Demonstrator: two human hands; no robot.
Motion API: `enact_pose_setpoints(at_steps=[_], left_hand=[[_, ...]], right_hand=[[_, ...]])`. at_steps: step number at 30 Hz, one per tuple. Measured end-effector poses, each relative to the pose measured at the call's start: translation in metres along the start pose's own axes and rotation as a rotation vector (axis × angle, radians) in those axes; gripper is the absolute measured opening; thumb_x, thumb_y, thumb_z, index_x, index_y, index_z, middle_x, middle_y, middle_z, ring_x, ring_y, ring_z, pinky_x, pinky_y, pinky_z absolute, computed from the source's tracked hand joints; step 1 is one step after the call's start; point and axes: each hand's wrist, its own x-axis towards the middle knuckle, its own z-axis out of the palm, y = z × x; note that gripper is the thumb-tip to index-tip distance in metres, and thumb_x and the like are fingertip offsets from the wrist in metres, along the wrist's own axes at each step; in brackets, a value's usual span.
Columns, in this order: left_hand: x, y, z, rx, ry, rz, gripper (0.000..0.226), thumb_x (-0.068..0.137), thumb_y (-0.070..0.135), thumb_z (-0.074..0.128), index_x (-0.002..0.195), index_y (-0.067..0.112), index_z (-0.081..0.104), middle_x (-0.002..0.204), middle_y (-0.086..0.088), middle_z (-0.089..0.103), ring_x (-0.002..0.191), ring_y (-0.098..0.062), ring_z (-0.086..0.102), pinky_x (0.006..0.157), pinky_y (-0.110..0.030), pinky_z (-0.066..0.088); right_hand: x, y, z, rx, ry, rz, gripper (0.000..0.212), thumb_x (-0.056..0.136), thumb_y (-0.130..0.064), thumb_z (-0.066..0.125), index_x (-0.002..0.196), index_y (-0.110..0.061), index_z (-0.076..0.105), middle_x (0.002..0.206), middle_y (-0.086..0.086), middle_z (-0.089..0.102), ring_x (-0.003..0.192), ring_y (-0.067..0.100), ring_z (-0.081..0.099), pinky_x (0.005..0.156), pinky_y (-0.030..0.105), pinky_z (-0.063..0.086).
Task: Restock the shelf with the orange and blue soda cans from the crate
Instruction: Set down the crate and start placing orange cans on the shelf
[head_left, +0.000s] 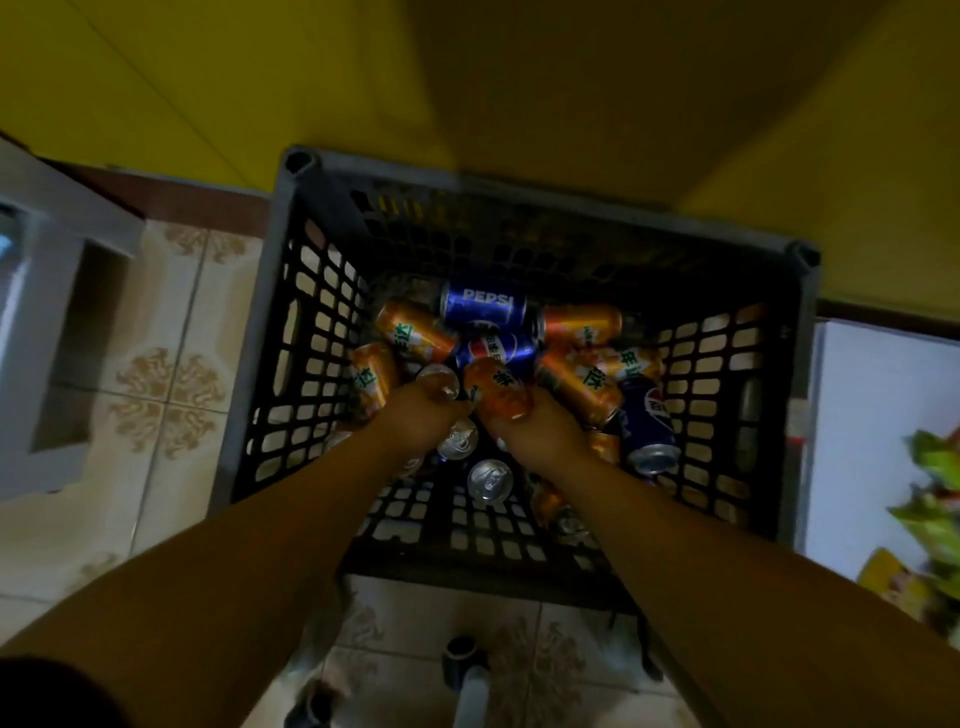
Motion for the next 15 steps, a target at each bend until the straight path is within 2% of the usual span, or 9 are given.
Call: enact_pose_setpoints(at_steps=[1, 3, 5, 7, 9, 11, 15], left_hand=[[-0.006, 0.006, 0.001, -0.055, 0.008, 0.006, 0.038, 0.09, 0.023, 0.061, 0.126, 0.013, 0.053, 0.118, -0.009, 0.06, 0.114, -0.029, 0.056, 0.09, -0.033, 0.047], [-0.022, 0.022, 0.001, -0.245, 0.012, -0.004, 0.037, 0.09, 0.027, 0.061, 0.125, 0.02, 0.049, 0.105, -0.003, 0.061, 0.103, -0.027, 0.06, 0.079, -0.035, 0.05], [-0.045, 0.044, 0.0, -0.461, 0.008, -0.02, 0.039, 0.092, 0.032, 0.058, 0.126, 0.029, 0.041, 0.102, -0.002, 0.059, 0.09, -0.021, 0.06, 0.071, -0.034, 0.051], [-0.068, 0.06, -0.002, -0.57, -0.012, -0.008, 0.045, 0.093, 0.036, 0.056, 0.134, 0.031, 0.039, 0.107, -0.005, 0.058, 0.089, -0.022, 0.06, 0.077, -0.042, 0.054], [-0.097, 0.073, -0.003, -0.554, -0.066, 0.032, 0.04, 0.093, 0.036, 0.056, 0.13, 0.026, 0.047, 0.118, -0.009, 0.058, 0.097, -0.027, 0.061, 0.084, -0.047, 0.054], [-0.127, 0.085, -0.001, -0.543, -0.096, 0.12, 0.029, 0.093, 0.03, 0.056, 0.121, 0.021, 0.054, 0.116, -0.01, 0.061, 0.101, -0.027, 0.062, 0.081, -0.042, 0.055], [-0.19, 0.117, 0.005, -0.485, -0.129, 0.345, 0.031, 0.09, 0.017, 0.061, 0.121, 0.02, 0.058, 0.11, -0.007, 0.066, 0.092, -0.021, 0.064, 0.075, -0.038, 0.054]], right_hand=[[-0.011, -0.002, -0.003, 0.064, 0.02, -0.035, 0.037, 0.078, -0.05, 0.067, 0.104, -0.024, 0.059, 0.094, 0.004, 0.069, 0.086, 0.025, 0.067, 0.083, 0.045, 0.055], [-0.04, -0.01, -0.012, 0.2, 0.064, -0.112, 0.034, 0.079, -0.047, 0.071, 0.104, -0.032, 0.054, 0.092, -0.005, 0.066, 0.083, 0.016, 0.066, 0.08, 0.043, 0.056], [-0.074, -0.02, -0.029, 0.275, 0.087, -0.206, 0.042, 0.08, -0.034, 0.076, 0.109, -0.036, 0.046, 0.095, -0.019, 0.057, 0.085, 0.002, 0.058, 0.076, 0.026, 0.051], [-0.107, -0.027, -0.051, 0.265, 0.09, -0.284, 0.059, 0.076, -0.017, 0.079, 0.118, -0.036, 0.042, 0.105, -0.018, 0.05, 0.091, 0.002, 0.053, 0.075, 0.019, 0.046], [-0.141, -0.033, -0.076, 0.241, 0.107, -0.341, 0.069, 0.072, -0.011, 0.08, 0.124, -0.035, 0.042, 0.117, -0.009, 0.047, 0.1, 0.01, 0.054, 0.075, 0.02, 0.049], [-0.172, -0.039, -0.095, 0.252, 0.123, -0.384, 0.07, 0.072, -0.012, 0.08, 0.124, -0.036, 0.04, 0.121, -0.007, 0.044, 0.104, 0.013, 0.053, 0.074, 0.022, 0.05], [-0.234, -0.046, -0.126, 0.261, 0.101, -0.403, 0.053, 0.079, -0.025, 0.076, 0.12, -0.03, 0.041, 0.112, -0.007, 0.051, 0.099, 0.013, 0.057, 0.086, 0.035, 0.053]])
